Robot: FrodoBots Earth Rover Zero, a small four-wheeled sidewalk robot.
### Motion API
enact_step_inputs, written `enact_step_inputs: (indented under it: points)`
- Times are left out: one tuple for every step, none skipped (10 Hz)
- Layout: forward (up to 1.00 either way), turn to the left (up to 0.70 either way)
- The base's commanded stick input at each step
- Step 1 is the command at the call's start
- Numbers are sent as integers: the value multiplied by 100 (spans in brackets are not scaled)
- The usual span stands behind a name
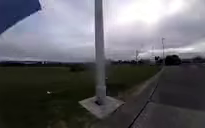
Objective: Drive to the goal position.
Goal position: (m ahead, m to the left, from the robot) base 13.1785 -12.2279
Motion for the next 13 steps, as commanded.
enact_step_inputs:
  points:
    - [0,-85]
    - [0,-85]
    - [0,-85]
    - [0,-85]
    - [0,-85]
    - [0,-85]
    - [0,-85]
    - [0,-85]
    - [0,-85]
    - [0,-85]
    - [0,-85]
    - [0,-85]
    - [0,-85]
